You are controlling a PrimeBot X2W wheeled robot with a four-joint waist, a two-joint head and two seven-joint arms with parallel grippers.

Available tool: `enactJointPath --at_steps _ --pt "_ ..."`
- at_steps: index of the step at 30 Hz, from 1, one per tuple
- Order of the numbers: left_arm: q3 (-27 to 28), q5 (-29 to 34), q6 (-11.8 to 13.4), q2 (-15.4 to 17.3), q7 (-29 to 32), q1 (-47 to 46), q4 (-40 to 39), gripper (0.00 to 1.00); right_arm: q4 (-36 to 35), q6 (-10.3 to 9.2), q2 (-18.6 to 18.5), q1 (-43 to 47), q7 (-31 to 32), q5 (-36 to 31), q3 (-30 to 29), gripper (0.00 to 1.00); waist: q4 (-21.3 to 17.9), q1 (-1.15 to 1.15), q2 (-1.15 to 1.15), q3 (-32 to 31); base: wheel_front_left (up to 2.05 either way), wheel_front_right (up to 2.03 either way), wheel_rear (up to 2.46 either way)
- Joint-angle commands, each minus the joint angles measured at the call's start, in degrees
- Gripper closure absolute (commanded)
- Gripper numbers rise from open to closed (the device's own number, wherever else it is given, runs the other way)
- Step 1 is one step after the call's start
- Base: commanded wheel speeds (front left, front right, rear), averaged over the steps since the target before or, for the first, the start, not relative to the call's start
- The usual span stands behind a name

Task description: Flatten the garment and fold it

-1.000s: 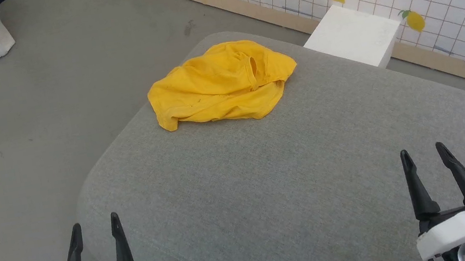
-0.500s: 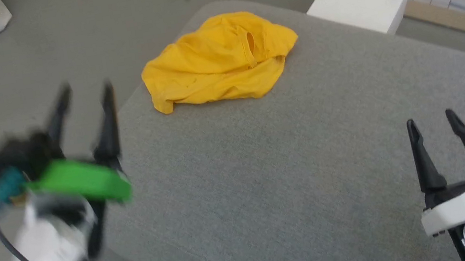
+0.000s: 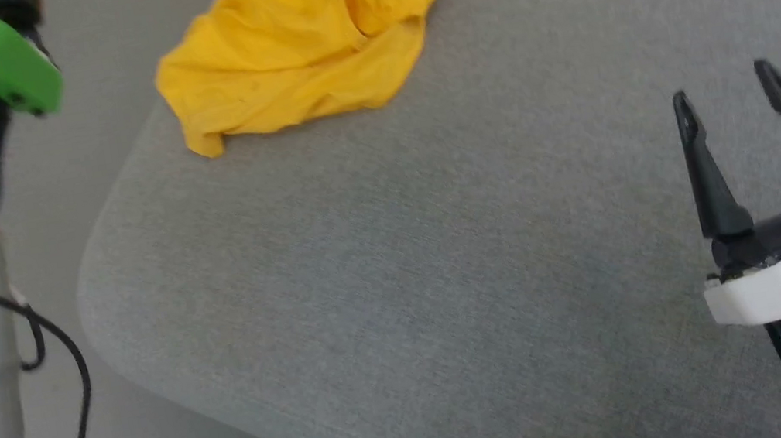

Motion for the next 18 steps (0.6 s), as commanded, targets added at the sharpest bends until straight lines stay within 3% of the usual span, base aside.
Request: enactJointPath --at_steps 1,14,18 --pt "0.16 -0.91 -0.29 0.29 0.05 -1.62 1.65 0.0 -1.42 -0.1 -0.55 -1.19 0.67 -0.34 0.3 0.0 -4.14 -0.01 0.0 7.4 0.0 0.0 0.0" --pt "-5.82 -4.54 -0.3 2.56 1.96 -7.33 10.92 0.0 -11.08 -0.1 -4.71 -3.72 6.05 -0.14 -0.27 0.0 -8.81 -0.01 0.0 20.24 0.0 0.0 0.0" --pt "-10.89 -6.12 -0.3 5.44 5.61 -6.87 12.89 0.0 -12.46 -0.1 -5.3 -4.15 6.65 0.18 -0.4 0.0 -10.13 -0.01 0.0 21.92 0.0 0.0 0.0"
